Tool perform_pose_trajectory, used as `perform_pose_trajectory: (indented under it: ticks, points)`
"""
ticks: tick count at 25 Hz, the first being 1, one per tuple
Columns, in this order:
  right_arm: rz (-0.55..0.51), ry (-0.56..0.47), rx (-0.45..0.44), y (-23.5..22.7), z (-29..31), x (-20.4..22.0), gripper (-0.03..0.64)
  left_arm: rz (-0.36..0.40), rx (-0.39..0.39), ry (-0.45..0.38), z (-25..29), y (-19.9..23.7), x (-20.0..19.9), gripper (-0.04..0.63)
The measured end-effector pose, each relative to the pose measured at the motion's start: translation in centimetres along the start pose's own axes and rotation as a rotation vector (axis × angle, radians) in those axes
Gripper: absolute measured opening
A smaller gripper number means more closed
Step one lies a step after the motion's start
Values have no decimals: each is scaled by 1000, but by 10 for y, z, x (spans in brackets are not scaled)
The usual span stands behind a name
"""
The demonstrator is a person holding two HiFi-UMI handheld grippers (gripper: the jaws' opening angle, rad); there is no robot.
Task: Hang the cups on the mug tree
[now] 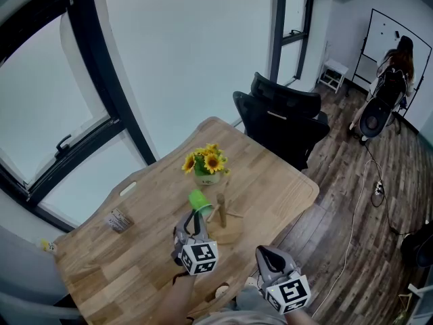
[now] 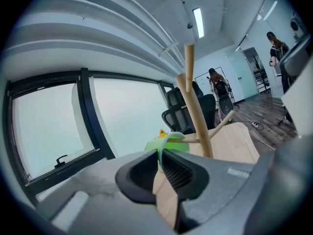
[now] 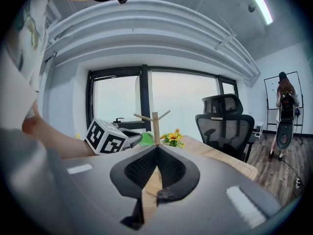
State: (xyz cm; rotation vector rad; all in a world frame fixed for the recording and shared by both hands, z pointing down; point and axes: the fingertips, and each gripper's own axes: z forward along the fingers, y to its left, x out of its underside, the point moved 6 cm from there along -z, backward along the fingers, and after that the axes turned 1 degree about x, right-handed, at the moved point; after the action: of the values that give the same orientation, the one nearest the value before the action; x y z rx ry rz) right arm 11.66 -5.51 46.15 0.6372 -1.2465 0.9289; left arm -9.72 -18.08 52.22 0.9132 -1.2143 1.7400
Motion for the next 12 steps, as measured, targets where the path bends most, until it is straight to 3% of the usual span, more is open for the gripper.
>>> perform_pose_trajectory:
  ticks: [12]
  points:
    - [2,6,0,-2,-3,2,0,48,12,0,-3,-7,-2,26]
